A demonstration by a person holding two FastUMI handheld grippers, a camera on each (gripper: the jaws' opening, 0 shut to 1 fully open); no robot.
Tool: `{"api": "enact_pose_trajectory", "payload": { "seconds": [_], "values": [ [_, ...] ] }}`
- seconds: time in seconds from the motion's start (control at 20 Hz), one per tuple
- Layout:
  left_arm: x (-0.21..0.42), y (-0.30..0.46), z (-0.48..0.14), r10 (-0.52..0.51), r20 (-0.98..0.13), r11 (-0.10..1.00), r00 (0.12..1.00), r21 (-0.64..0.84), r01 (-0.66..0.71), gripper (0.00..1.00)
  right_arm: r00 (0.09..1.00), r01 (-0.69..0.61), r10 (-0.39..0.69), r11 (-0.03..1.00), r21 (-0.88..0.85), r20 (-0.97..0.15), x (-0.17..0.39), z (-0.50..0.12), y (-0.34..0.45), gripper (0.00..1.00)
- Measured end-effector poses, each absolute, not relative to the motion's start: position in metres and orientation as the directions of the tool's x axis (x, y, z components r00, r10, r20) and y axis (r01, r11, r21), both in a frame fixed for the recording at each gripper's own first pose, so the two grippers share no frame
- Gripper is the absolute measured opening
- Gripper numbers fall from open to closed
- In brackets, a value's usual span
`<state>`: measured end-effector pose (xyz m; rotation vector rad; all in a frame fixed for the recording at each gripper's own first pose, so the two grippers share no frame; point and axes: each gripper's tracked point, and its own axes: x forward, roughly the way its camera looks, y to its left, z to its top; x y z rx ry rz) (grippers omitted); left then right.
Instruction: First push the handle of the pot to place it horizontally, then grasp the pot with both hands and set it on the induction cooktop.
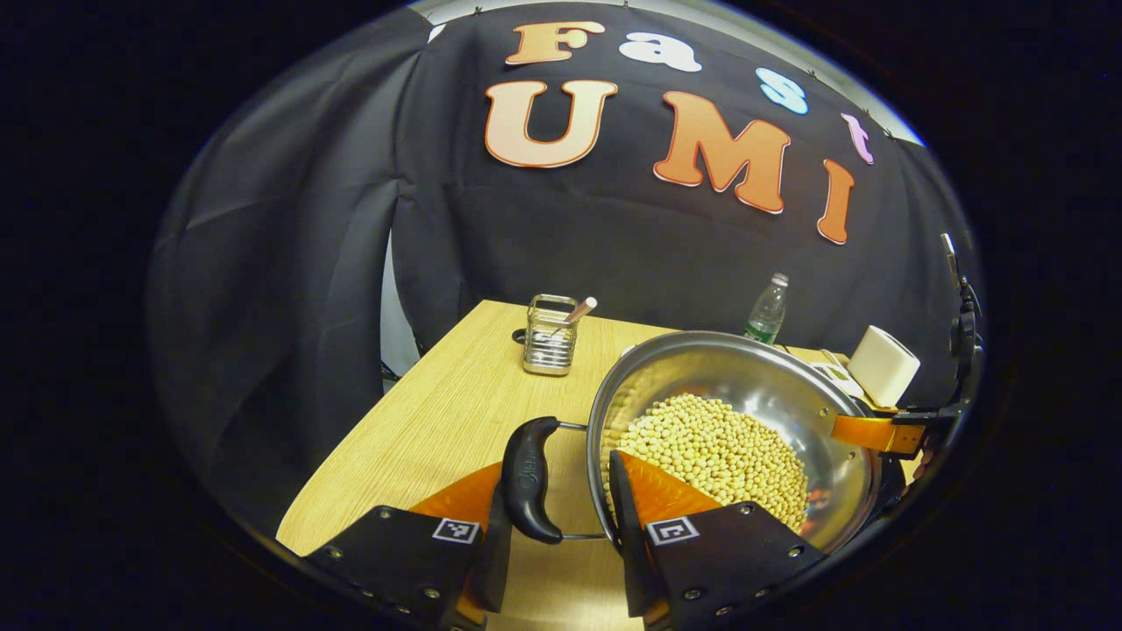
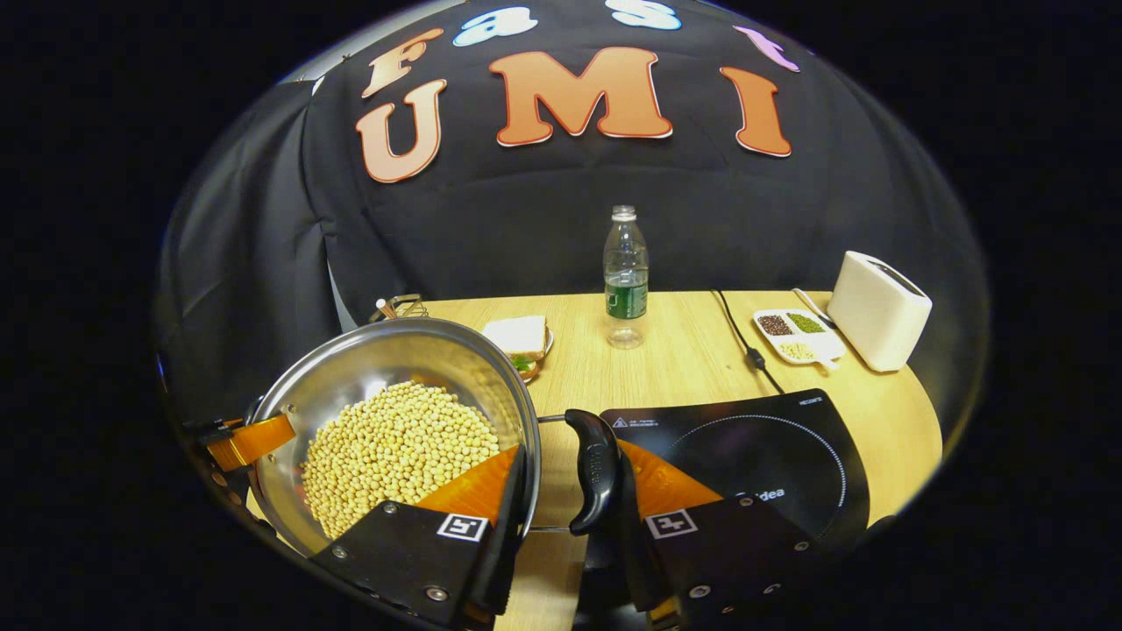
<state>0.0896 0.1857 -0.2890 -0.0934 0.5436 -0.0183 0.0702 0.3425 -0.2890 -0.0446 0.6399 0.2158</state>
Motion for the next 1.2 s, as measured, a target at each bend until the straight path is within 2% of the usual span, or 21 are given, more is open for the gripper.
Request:
{"api": "enact_pose_trajectory", "payload": {
  "seconds": [0.25,0.3,0.4,0.45,0.55,0.6,0.65,0.7,0.95,1.0,1.05,1.1,1.15,1.2],
  "values": [
    [0.084,0.149,-0.268,-0.066,-0.503,0.996,0.862,-0.088,0.025,0.54,0.794,-0.188,0.175,0.981,0.038,-0.582,0.062,-0.27,0.306,0.51],
    [0.083,0.14,-0.264,-0.074,-0.5,0.995,0.863,-0.089,0.033,0.54,0.796,-0.181,0.17,0.983,0.039,-0.581,0.06,-0.266,0.298,0.46],
    [0.081,0.123,-0.26,-0.091,-0.499,0.994,0.862,-0.094,0.05,0.54,0.804,-0.166,0.156,0.986,0.035,-0.574,0.057,-0.26,0.281,0.46],
    [0.081,0.115,-0.259,-0.1,-0.5,0.994,0.86,-0.095,0.06,0.54,0.808,-0.157,0.147,0.987,0.032,-0.571,0.057,-0.258,0.272,0.51],
    [0.08,0.096,-0.257,-0.12,-0.505,0.992,0.855,-0.102,0.078,0.54,0.814,-0.14,0.13,0.99,0.026,-0.566,0.055,-0.253,0.254,0.47],
    [0.08,0.087,-0.257,-0.13,-0.51,0.99,0.85,-0.105,0.089,0.54,0.816,-0.131,0.123,0.991,0.027,-0.565,0.055,-0.251,0.246,0.51],
    [0.08,0.08,-0.257,-0.14,-0.513,0.989,0.847,-0.106,0.1,0.54,0.816,-0.122,0.117,0.992,0.028,-0.565,0.054,-0.251,0.238,0.46],
    [0.079,0.071,-0.257,-0.148,-0.516,0.988,0.844,-0.107,0.108,0.54,0.817,-0.116,0.112,0.993,0.028,-0.566,0.053,-0.25,0.23,0.51],
    [0.076,0.032,-0.255,-0.174,-0.525,0.985,0.833,-0.103,0.14,0.54,0.811,-0.08,0.088,0.996,0.04,-0.578,0.048,-0.25,0.191,0.51],
    [0.075,0.022,-0.256,-0.18,-0.529,0.984,0.829,-0.102,0.149,0.54,0.811,-0.072,0.081,0.997,0.04,-0.58,0.047,-0.25,0.183,0.46],
    [0.074,0.012,-0.258,-0.188,-0.533,0.982,0.825,-0.101,0.158,0.53,0.811,-0.063,0.073,0.997,0.038,-0.58,0.045,-0.251,0.175,0.51],
    [0.074,0.003,-0.259,-0.195,-0.538,0.981,0.82,-0.103,0.166,0.56,0.812,-0.054,0.065,0.998,0.036,-0.581,0.044,-0.251,0.166,0.51],
    [0.073,-0.006,-0.261,-0.203,-0.541,0.979,0.816,-0.106,0.173,0.52,0.811,-0.045,0.056,0.998,0.034,-0.583,0.042,-0.25,0.156,0.51],
    [0.071,-0.015,-0.262,-0.211,-0.542,0.977,0.813,-0.112,0.179,0.54,0.811,-0.034,0.047,0.999,0.033,-0.583,0.04,-0.25,0.148,0.51]
  ]
}}
